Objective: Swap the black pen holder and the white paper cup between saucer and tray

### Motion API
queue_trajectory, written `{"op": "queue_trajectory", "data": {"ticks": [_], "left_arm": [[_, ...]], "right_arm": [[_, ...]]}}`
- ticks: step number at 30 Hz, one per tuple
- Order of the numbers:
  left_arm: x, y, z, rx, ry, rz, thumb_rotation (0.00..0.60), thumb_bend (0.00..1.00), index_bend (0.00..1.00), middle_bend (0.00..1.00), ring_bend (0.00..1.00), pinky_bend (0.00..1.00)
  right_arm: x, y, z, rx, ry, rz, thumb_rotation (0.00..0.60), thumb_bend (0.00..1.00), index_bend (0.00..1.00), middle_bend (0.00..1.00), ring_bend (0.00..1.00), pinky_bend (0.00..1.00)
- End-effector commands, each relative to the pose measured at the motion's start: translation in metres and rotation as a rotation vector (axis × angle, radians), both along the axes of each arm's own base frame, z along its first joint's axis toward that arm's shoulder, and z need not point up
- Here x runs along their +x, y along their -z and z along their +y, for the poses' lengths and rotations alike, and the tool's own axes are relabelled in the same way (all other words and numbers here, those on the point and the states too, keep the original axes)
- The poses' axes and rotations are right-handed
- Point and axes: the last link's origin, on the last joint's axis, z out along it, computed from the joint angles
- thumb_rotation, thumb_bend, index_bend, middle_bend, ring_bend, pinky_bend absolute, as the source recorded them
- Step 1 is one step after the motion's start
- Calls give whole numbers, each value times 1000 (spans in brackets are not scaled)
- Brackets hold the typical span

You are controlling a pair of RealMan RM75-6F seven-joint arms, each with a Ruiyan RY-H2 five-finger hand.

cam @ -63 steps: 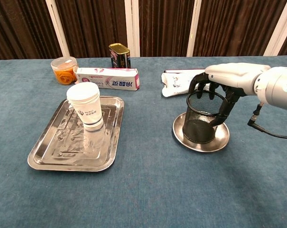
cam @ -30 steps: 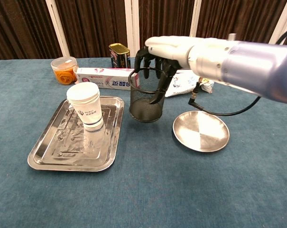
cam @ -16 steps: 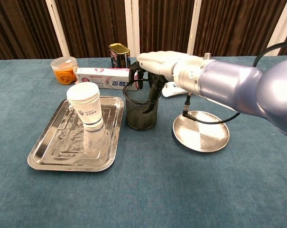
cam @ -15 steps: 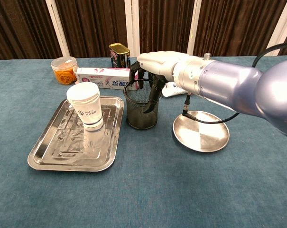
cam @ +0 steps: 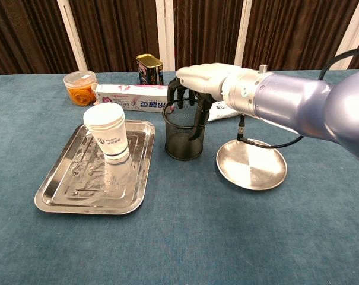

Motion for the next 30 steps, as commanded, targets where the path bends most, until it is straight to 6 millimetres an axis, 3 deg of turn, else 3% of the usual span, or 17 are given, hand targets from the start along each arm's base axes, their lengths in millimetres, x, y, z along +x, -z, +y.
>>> {"op": "queue_trajectory", "data": {"ticks": [1, 4, 9, 12, 15, 19, 21, 26, 30], "left_arm": [[0, 0, 0, 2, 0, 1, 600, 120, 201, 0, 0, 68], [0, 0, 0, 3, 1, 4, 600, 119, 201, 0, 0, 68], [1, 0, -1, 1, 1, 8, 600, 119, 201, 0, 0, 68], [2, 1, 0, -3, 9, 15, 600, 119, 201, 0, 0, 68], [3, 3, -1, -19, 30, 14, 600, 112, 199, 0, 0, 67], [6, 6, -3, -77, 62, 25, 600, 93, 194, 0, 0, 66], [10, 7, -2, -94, 89, 18, 600, 78, 187, 0, 0, 66], [26, 14, 12, -179, 157, 28, 600, 34, 111, 0, 0, 66], [56, 22, 34, -296, 221, 10, 600, 23, 98, 0, 0, 66]], "right_arm": [[-5, -2, 2, 36, 25, 30, 600, 18, 55, 39, 31, 0], [-3, -5, 4, 33, 29, 33, 600, 2, 0, 0, 0, 0], [-1, -13, 9, 37, 32, 36, 600, 0, 0, 0, 0, 0], [-4, -34, 12, -3, 33, 23, 600, 0, 0, 0, 0, 0], [-20, -75, 19, -109, 37, 6, 600, 0, 0, 0, 0, 0], [-71, -143, 46, -287, 81, -4, 600, 0, 0, 0, 0, 0], [-115, -176, 73, -366, 139, 25, 600, 0, 0, 0, 0, 0], [-199, -212, 139, -416, 298, 47, 600, 0, 0, 0, 0, 0], [-242, -217, 177, -418, 349, 16, 600, 0, 0, 0, 0, 0]]}}
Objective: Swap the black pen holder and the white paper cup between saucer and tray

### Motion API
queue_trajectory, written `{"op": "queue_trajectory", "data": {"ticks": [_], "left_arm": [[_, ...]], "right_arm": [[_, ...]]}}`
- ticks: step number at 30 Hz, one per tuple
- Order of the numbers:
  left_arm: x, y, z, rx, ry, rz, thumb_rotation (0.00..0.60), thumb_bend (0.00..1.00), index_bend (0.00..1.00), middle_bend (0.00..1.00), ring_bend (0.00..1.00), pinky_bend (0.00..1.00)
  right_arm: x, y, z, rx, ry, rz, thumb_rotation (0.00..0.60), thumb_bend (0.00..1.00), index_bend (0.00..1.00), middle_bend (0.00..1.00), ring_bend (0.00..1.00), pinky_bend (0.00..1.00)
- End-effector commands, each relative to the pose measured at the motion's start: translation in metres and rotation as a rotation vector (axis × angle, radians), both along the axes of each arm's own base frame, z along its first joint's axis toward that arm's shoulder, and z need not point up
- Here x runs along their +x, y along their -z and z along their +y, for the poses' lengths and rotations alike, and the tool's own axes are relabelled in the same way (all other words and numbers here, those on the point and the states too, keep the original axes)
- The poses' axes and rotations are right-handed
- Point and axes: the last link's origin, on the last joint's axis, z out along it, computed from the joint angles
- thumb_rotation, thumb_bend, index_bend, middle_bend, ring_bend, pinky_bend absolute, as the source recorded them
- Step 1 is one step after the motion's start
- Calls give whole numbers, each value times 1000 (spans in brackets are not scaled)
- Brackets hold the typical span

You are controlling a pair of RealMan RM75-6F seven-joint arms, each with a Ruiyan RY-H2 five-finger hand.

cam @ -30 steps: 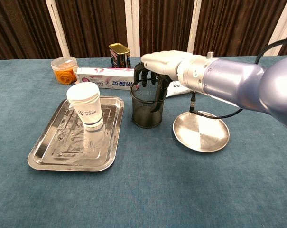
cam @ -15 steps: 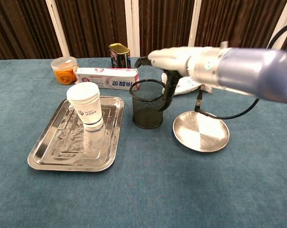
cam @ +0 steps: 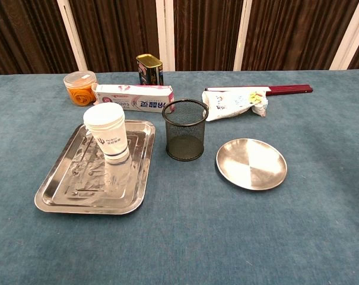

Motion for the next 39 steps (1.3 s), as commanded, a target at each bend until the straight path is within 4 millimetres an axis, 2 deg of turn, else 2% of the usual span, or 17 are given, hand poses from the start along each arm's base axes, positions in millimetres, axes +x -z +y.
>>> {"op": "queue_trajectory", "data": {"ticks": [1, 4, 6, 9, 15, 21, 28, 33, 39], "left_arm": [[36, 9, 26, -139, 75, -15, 600, 23, 98, 0, 0, 66], [57, 22, 45, -232, 93, 0, 600, 23, 98, 0, 0, 66], [72, 34, 56, -278, 113, 14, 600, 22, 98, 0, 0, 67], [89, 52, 69, -321, 124, 20, 600, 20, 98, 0, 0, 66], [111, 81, 94, -339, 115, 17, 600, 20, 98, 0, 0, 68], [124, 103, 109, -351, 124, 19, 600, 20, 97, 0, 0, 70], [134, 123, 116, -365, 132, 9, 600, 25, 106, 0, 0, 96], [134, 132, 121, -363, 119, 45, 600, 93, 142, 0, 2, 149], [134, 140, 126, -359, 104, 72, 600, 163, 167, 23, 26, 168]], "right_arm": [[-67, -22, 70, -16, 69, -33, 600, 0, 0, 0, 0, 0], [-84, -16, 81, -13, 85, -52, 600, 0, 0, 0, 0, 0], [-90, -12, 82, -3, 95, -69, 600, 0, 0, 0, 0, 0], [-92, -12, 80, -13, 80, -71, 600, 0, 0, 0, 0, 0], [-97, -11, 78, -11, 105, -66, 600, 0, 0, 0, 0, 0], [-99, -10, 76, -23, 123, -61, 600, 0, 0, 0, 0, 0], [-105, -10, 72, -32, 151, -60, 600, 0, 0, 0, 0, 0], [-106, -12, 72, -53, 158, -69, 600, 0, 0, 0, 0, 0], [-107, -13, 71, -77, 166, -72, 600, 0, 0, 0, 0, 0]]}}
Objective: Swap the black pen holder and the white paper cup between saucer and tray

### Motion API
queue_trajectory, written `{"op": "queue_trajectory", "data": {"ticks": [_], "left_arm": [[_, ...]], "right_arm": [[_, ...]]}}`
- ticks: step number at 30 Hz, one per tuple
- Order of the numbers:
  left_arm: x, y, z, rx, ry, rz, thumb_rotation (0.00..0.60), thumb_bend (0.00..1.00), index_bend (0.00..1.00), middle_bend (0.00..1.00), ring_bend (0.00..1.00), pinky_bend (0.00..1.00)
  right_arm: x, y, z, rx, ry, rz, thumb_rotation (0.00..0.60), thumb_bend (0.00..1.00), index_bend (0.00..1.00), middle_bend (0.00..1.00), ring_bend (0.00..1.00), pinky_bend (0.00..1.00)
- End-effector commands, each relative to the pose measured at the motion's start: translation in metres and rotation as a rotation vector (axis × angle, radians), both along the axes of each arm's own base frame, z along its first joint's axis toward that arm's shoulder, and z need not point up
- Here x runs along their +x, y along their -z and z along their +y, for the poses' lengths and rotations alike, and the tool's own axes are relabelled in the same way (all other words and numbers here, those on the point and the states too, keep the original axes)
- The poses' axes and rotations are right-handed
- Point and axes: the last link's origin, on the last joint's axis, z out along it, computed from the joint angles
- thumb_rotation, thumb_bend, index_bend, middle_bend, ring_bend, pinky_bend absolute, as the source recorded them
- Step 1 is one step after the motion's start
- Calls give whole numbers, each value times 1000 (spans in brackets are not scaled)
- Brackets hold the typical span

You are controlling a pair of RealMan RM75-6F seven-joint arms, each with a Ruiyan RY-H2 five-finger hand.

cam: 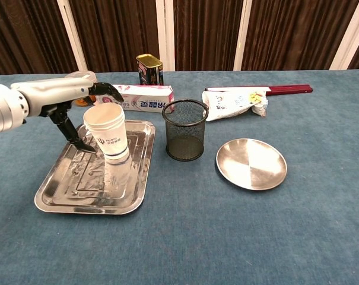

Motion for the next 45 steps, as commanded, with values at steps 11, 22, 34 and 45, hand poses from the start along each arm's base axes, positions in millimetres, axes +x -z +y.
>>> {"op": "queue_trajectory", "data": {"ticks": [11, 22, 34, 45], "left_arm": [[1, 20, 11, 8, 6, 7, 600, 346, 253, 217, 187, 296], [9, 4, 8, 48, 64, -76, 600, 505, 397, 397, 353, 424], [46, -22, -32, -38, 201, -155, 600, 483, 371, 355, 349, 407], [88, 20, -67, -199, 302, -84, 600, 473, 371, 337, 340, 402]], "right_arm": [[-4, 3, -4, -7, 13, -6, 600, 0, 0, 0, 0, 0], [-2, 4, -3, -19, 1, -12, 600, 0, 0, 0, 4, 0], [-3, -1, -3, -41, 6, -27, 600, 0, 0, 0, 6, 0], [-5, -9, -2, -74, 3, -46, 600, 0, 0, 0, 9, 0]]}}
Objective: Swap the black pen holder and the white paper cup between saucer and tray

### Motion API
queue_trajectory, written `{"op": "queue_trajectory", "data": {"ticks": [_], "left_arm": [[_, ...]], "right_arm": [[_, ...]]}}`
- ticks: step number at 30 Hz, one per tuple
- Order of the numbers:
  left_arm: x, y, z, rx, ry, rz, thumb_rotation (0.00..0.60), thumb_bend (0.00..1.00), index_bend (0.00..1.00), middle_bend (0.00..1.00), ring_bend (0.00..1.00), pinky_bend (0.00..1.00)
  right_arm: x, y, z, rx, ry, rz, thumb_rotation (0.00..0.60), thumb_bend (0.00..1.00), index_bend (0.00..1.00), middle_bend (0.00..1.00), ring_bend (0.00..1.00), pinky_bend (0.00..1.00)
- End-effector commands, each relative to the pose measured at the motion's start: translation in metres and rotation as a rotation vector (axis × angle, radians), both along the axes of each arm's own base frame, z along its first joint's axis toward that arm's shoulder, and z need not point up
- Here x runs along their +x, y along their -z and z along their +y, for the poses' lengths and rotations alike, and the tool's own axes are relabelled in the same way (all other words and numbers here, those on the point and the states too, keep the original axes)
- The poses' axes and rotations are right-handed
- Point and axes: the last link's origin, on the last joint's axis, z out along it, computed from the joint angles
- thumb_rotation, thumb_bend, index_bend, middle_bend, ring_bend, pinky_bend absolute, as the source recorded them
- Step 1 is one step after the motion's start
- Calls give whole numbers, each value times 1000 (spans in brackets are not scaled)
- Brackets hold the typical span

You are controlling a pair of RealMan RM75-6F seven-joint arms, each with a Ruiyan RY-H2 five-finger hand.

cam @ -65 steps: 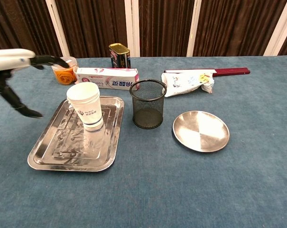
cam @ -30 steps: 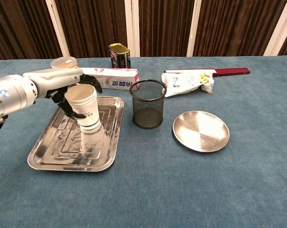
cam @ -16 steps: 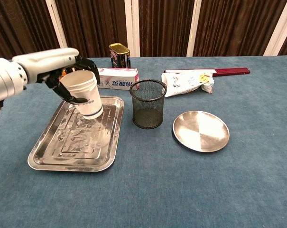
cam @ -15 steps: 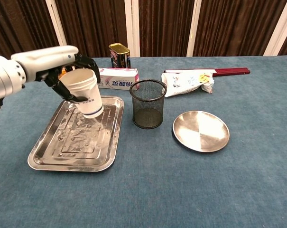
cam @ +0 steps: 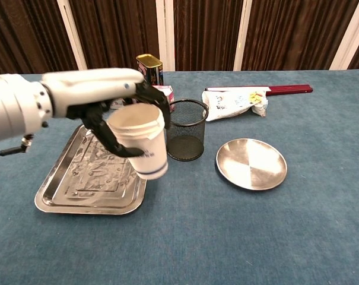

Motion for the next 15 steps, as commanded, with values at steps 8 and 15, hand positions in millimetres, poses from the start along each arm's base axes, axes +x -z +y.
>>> {"op": "queue_trajectory", "data": {"ticks": [8, 15], "left_arm": [[21, 49, -8, 76, 105, 134, 600, 469, 371, 322, 328, 402], [28, 67, -7, 114, 133, 164, 600, 439, 370, 311, 318, 399]], "right_arm": [[-3, -11, 3, -37, 2, -21, 600, 0, 0, 0, 10, 0], [-6, -16, 3, -58, 5, -34, 600, 0, 0, 0, 12, 0]]}}
